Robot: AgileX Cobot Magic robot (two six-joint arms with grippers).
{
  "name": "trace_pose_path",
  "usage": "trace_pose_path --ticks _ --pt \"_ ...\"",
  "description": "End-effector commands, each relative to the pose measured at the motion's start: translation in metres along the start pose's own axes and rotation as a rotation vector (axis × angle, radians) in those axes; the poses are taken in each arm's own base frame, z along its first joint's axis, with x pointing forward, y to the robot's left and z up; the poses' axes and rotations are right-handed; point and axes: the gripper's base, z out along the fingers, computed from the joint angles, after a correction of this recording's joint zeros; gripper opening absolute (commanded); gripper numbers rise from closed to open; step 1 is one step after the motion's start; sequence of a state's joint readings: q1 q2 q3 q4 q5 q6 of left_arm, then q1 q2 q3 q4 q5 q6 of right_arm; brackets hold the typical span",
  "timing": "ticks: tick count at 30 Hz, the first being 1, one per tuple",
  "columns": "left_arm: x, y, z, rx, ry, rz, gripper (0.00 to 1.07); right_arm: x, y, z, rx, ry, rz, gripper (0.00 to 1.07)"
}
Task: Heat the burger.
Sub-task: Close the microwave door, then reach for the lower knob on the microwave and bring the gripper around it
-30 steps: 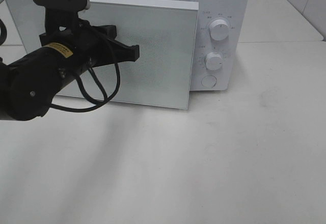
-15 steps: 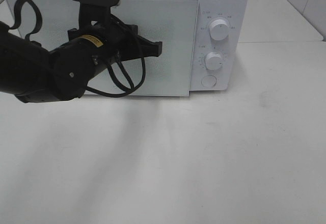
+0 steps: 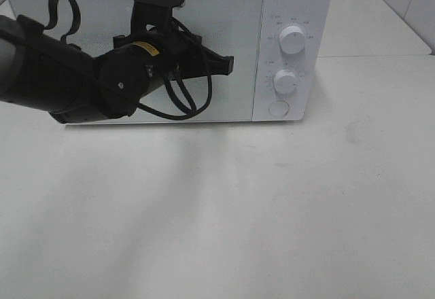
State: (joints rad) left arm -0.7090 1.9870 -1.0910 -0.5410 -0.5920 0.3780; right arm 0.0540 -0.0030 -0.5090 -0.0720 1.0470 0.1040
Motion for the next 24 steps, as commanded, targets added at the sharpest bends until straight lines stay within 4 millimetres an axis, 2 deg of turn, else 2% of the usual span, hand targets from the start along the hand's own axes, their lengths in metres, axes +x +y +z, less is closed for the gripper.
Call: trace_pose_path --ticks 1,5,12,13,14,16,17,19,20,21,22,24 --pt "-0.019 0.022 0.007 -0.099 -0.097 -0.043 0.00 0.002 0.000 -0.003 0.004 -0.037 0.005 0.76" --pt "-0.020 0.013 0.001 -0.053 -0.048 -0.039 0.00 0.002 0.000 -0.003 0.004 -0.037 0.005 0.76" --pt "-0.011 -0.003 -0.027 0.045 0.081 -0.026 0.01 0.002 0.000 -0.003 0.004 -0.037 0.005 0.76" --pt "-0.009 -0.007 -0.038 0.079 0.132 -0.026 0.04 0.002 0.000 -0.003 0.004 -0.037 0.005 0.76" --pt "-0.009 -0.007 -0.038 0.079 0.132 -0.026 0.04 0.002 0.000 -0.003 0.004 -0.037 0.005 0.76" --pt "-0.006 -0.011 -0.050 0.132 0.214 -0.024 0.22 0.002 0.000 -0.003 0.004 -0.037 0.005 0.76" --pt "-0.006 -0.011 -0.050 0.132 0.214 -0.024 0.22 0.002 0.000 -0.003 0.004 -0.037 0.005 0.76" --pt "-0.003 -0.017 -0.063 0.215 0.369 -0.053 0.87 0.002 0.000 -0.003 0.004 -0.037 0.005 0.76" --pt "-0.003 -0.017 -0.063 0.215 0.369 -0.053 0.87 0.002 0.000 -0.003 0.004 -0.037 0.005 0.76" --pt "-0.003 -0.019 -0.066 0.233 0.402 -0.061 1.01 0.002 0.000 -0.003 0.004 -0.037 0.005 0.76" --pt "-0.003 -0.019 -0.066 0.233 0.402 -0.061 1.01 0.002 0.000 -0.003 0.004 -0.037 0.005 0.76" --pt "0.000 -0.023 -0.077 0.302 0.512 -0.044 1.03 0.002 0.000 -0.003 0.004 -0.037 0.005 0.76"
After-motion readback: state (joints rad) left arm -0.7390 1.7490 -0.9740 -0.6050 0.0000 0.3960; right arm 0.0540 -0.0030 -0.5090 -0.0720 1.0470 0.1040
